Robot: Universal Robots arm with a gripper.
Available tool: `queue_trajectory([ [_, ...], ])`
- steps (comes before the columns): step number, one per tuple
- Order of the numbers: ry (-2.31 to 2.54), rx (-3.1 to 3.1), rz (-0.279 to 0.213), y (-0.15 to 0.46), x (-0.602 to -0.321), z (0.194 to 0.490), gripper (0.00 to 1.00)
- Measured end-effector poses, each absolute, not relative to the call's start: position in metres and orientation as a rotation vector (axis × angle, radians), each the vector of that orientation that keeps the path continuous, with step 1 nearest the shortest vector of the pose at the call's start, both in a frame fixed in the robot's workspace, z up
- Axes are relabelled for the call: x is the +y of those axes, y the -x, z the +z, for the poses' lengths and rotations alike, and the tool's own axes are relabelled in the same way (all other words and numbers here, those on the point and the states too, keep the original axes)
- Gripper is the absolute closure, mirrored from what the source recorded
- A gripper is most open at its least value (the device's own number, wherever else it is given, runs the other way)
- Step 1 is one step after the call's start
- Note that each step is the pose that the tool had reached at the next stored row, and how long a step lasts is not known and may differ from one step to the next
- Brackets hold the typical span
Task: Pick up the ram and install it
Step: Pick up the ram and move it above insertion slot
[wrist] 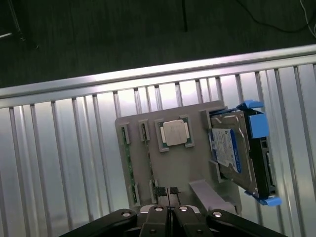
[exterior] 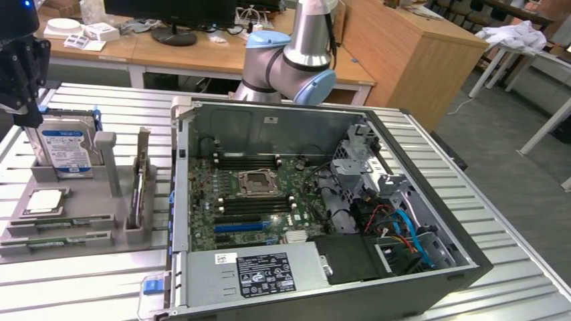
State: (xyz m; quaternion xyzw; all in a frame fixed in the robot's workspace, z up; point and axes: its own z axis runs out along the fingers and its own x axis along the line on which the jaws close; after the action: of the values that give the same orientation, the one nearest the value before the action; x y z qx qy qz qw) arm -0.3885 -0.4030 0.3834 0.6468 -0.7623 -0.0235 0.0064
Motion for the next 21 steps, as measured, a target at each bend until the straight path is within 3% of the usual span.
queue_trajectory([
  [21,-2.208,-2.212,-0.072,0.3885,-0.4030,0.3831,0.89],
])
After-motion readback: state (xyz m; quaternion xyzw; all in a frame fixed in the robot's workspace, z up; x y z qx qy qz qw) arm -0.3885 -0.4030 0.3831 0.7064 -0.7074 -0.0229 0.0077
